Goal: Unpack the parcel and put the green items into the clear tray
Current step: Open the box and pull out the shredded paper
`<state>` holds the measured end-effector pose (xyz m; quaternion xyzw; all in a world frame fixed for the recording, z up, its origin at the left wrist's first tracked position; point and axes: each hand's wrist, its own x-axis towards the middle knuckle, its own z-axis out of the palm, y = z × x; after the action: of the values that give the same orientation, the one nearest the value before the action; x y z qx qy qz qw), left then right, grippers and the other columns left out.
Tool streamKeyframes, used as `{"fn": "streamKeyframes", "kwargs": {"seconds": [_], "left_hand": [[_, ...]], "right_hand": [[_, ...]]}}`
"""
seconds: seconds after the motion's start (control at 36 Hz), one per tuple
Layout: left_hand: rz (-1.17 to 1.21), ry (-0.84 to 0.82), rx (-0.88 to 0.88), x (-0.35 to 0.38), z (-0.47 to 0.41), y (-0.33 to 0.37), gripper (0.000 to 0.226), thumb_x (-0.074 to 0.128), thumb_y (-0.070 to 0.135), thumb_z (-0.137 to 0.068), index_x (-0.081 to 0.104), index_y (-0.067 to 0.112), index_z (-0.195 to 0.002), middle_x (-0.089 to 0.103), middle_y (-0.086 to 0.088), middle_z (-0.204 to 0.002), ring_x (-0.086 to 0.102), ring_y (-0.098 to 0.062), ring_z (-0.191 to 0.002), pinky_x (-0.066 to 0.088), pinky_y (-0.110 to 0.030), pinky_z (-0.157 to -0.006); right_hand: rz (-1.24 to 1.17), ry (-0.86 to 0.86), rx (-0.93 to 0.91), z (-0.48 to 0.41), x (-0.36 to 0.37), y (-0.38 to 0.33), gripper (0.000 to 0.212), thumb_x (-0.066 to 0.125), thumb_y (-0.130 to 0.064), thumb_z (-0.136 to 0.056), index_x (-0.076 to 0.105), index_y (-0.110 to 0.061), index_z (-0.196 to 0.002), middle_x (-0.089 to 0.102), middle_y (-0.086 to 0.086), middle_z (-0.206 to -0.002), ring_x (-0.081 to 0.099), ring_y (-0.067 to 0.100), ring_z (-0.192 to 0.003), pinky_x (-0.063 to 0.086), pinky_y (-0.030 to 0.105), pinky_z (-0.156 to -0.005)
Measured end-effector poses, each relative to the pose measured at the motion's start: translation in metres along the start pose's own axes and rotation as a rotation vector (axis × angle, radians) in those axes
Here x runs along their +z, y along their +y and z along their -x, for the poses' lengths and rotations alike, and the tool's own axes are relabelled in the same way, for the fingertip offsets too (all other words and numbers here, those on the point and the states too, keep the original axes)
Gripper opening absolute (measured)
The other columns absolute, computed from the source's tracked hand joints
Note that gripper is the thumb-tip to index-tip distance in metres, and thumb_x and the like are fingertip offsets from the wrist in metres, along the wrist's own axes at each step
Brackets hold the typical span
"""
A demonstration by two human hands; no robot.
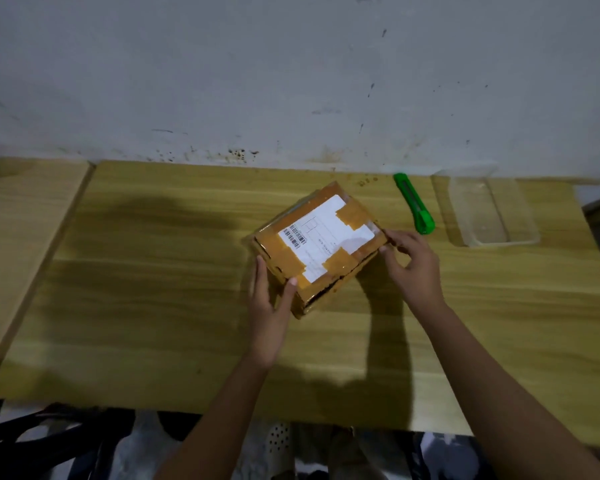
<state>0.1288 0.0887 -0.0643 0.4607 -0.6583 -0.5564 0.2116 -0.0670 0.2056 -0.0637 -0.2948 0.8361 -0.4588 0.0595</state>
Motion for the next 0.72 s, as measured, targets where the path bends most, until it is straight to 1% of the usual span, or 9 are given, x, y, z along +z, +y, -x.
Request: {"fn": "streamKeyframes", "kwargs": {"seconds": [0.14,0.19,0.28,0.33,0.39,0.53,0.58,0.64,0.72], "left_hand": [[0.077,-0.011,0.056,-0.024,-0.02,-0.011,0.057,0.061,0.017,-0.087,0.037,0.014,-0.139,0.031,0.002,-0.15,0.028,-0.005,-0.137,0.025,-0.03,-0.115],[0.0,-0.073,0.085,-0.034,-0.026,-0.014,0.054,0.058,0.02,-0.089,0.039,0.016,-0.138,0.033,0.006,-0.149,0.028,-0.007,-0.138,0.025,-0.034,-0.116],[-0.079,-0.172,0.165,-0.046,-0.027,-0.019,0.058,0.059,0.021,-0.088,0.035,0.017,-0.14,0.025,0.017,-0.146,0.02,-0.004,-0.14,0.023,-0.036,-0.117],[-0.082,-0.229,0.194,-0.051,-0.023,-0.022,0.064,0.063,0.019,-0.085,0.032,0.015,-0.142,0.021,0.019,-0.146,0.017,-0.002,-0.141,0.022,-0.031,-0.116],[-0.08,-0.272,0.198,-0.053,-0.021,-0.023,0.071,0.067,0.017,-0.082,0.03,0.012,-0.142,0.018,0.019,-0.148,0.016,0.0,-0.14,0.023,-0.024,-0.113],[-0.096,-0.25,0.244,-0.053,-0.019,-0.017,0.064,0.065,0.017,-0.083,0.034,0.012,-0.139,0.021,0.018,-0.147,0.019,0.0,-0.14,0.023,-0.026,-0.114],[-0.101,-0.254,0.253,-0.053,-0.017,-0.013,0.061,0.063,0.017,-0.085,0.035,0.014,-0.139,0.021,0.018,-0.147,0.019,0.004,-0.138,0.022,-0.015,-0.112],[-0.124,-0.267,0.279,-0.053,-0.014,-0.01,0.059,0.061,0.018,-0.086,0.035,0.016,-0.139,0.021,0.017,-0.148,0.019,0.004,-0.138,0.019,-0.002,-0.106],[-0.15,-0.266,0.296,-0.054,-0.011,-0.008,0.057,0.059,0.019,-0.088,0.035,0.017,-0.14,0.021,0.014,-0.149,0.018,0.005,-0.137,0.016,0.005,-0.101]], "right_hand": [[0.031,0.018,-0.02,0.041,-0.008,-0.007,0.024,0.078,-0.007,-0.071,0.07,-0.003,-0.093,0.062,0.008,-0.082,0.054,0.006,-0.065,0.042,0.004,-0.067],[0.034,0.007,-0.034,0.052,-0.006,-0.01,0.024,0.08,-0.01,-0.069,0.071,-0.004,-0.091,0.061,0.004,-0.078,0.054,0.004,-0.063,0.041,0.002,-0.067],[0.024,0.016,-0.047,0.061,-0.004,-0.013,0.026,0.08,-0.01,-0.069,0.071,-0.006,-0.093,0.06,0.001,-0.078,0.056,-0.004,-0.072,0.041,0.001,-0.071],[0.004,0.03,-0.051,0.061,-0.005,-0.014,0.029,0.08,-0.01,-0.069,0.072,-0.007,-0.097,0.062,0.002,-0.082,0.057,-0.006,-0.076,0.041,0.002,-0.074],[-0.017,0.029,-0.065,0.058,-0.004,-0.017,0.029,0.079,-0.01,-0.07,0.072,-0.008,-0.098,0.064,0.005,-0.085,0.057,-0.001,-0.077,0.042,0.004,-0.075],[-0.049,-0.01,-0.067,0.049,-0.002,-0.023,0.03,0.079,-0.011,-0.07,0.072,-0.01,-0.1,0.063,0.0,-0.088,0.057,-0.009,-0.081,0.045,0.007,-0.077],[-0.057,-0.031,-0.057,0.05,-0.003,-0.021,0.033,0.079,-0.011,-0.07,0.071,-0.01,-0.102,0.063,0.002,-0.091,0.058,-0.003,-0.084,0.046,0.01,-0.079],[-0.059,-0.045,-0.05,0.052,-0.004,-0.018,0.035,0.079,-0.012,-0.07,0.07,-0.01,-0.104,0.063,0.003,-0.094,0.06,0.011,-0.088,0.047,0.012,-0.083],[-0.057,-0.042,-0.036,0.053,-0.003,-0.018,0.035,0.079,-0.012,-0.069,0.07,-0.01,-0.103,0.063,0.002,-0.096,0.061,0.015,-0.089,0.051,0.019,-0.084]]}}
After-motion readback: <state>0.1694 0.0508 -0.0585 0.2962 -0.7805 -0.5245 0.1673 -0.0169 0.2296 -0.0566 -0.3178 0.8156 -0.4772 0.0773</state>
